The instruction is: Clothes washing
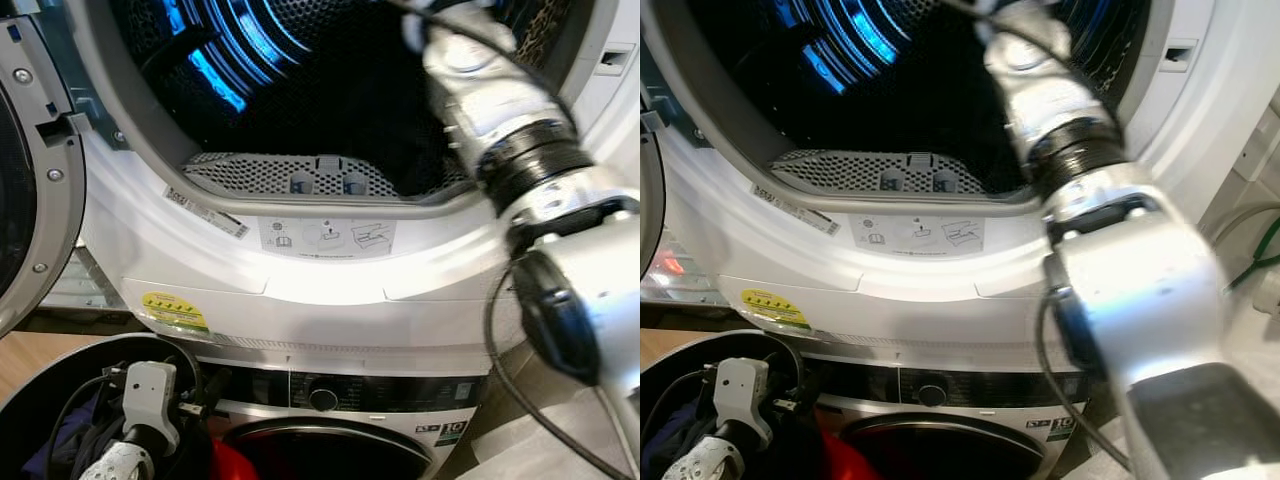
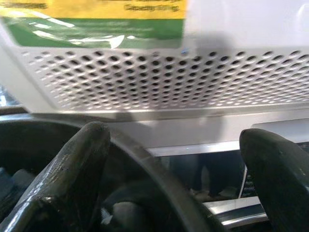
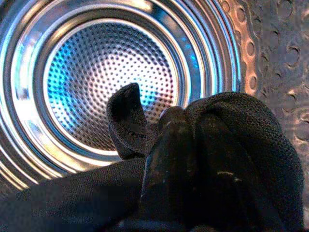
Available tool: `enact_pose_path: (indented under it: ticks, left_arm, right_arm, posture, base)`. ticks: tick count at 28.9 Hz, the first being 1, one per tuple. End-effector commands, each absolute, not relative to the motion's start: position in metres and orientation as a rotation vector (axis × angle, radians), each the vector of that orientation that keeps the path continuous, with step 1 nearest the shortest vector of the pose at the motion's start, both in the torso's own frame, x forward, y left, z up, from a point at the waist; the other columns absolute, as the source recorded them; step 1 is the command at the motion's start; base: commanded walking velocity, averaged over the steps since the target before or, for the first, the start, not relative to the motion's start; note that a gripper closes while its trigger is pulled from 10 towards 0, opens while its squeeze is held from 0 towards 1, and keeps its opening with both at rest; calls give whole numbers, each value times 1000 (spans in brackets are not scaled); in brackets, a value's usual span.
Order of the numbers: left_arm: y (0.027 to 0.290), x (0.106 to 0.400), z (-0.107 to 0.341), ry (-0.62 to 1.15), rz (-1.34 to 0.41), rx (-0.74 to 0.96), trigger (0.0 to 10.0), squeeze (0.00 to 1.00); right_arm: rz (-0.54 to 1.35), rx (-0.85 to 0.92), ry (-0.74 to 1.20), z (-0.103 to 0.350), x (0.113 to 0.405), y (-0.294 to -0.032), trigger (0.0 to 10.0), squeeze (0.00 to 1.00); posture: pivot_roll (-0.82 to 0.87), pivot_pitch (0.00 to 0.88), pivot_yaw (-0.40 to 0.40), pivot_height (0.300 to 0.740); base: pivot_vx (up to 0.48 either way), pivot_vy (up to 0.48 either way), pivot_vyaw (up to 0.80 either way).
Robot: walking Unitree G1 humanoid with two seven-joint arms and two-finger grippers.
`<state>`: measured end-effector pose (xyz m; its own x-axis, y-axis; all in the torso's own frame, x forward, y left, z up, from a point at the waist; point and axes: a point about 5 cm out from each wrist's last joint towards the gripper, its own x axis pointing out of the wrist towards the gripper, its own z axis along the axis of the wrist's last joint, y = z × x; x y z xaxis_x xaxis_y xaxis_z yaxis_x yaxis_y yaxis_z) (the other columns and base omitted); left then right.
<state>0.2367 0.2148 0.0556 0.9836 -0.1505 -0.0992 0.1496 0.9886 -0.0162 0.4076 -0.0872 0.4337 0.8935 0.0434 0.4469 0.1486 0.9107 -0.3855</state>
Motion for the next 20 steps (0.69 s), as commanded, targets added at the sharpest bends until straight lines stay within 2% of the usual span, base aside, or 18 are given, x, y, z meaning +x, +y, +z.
enact_pose_path:
  ticks: [1,5,6,8,9,11,15,16,17,18,20]
  left_arm:
    - [217,235,51,122,-144,0,10000,0]
    - [213,237,50,125,-165,-3,10000,0]
    - [212,237,51,123,-168,-2,10000,0]
    - [212,237,51,123,-168,-1,10000,0]
    - [213,238,51,122,-169,0,10000,0]
    - [213,237,51,123,-172,3,10000,0]
    - [214,236,51,125,-176,6,10000,0]
    - [214,236,51,126,-172,6,10000,0]
    - [215,236,51,126,-168,5,10000,0]
    - [216,236,51,127,-166,5,10000,0]
    - [216,236,50,128,-164,5,10000,0]
  right_arm:
    - [0,-449,-449,426,409,-75,0,0]
    - [202,-455,-351,385,413,-42,39,0]
    - [228,-462,-330,378,413,-37,1294,0]
    - [233,-466,-326,377,413,-36,1294,0]
    - [242,-485,-308,371,413,-33,10000,0]
    - [268,-521,-280,361,414,-28,10000,0]
    - [287,-483,-282,360,413,-26,10000,0]
    - [287,-475,-287,362,413,-26,10000,149]
    - [286,-474,-289,363,413,-26,10000,702]
    - [285,-469,-291,364,413,-27,10000,965]
    - [283,-467,-293,365,413,-28,10000,1000]
  posture:
    - [84,0,34,740]
    - [87,0,40,740]
    - [87,0,40,740]
    - [92,0,40,740]
    - [93,0,43,740]
    - [100,0,40,740]
    - [104,0,42,740]
    - [105,0,42,740]
    - [105,0,40,740]
    - [104,0,41,740]
    - [103,0,43,740]
  base:
    - [0,0,0]
    - [0,0,0]
    - [0,0,0]
    - [0,0,0]
    - [0,0,0]
    - [0,0,0]
    - [0,0,0]
    - [0,0,0]
    - [0,0,0]
    - [0,0,0]
    - [0,0,0]
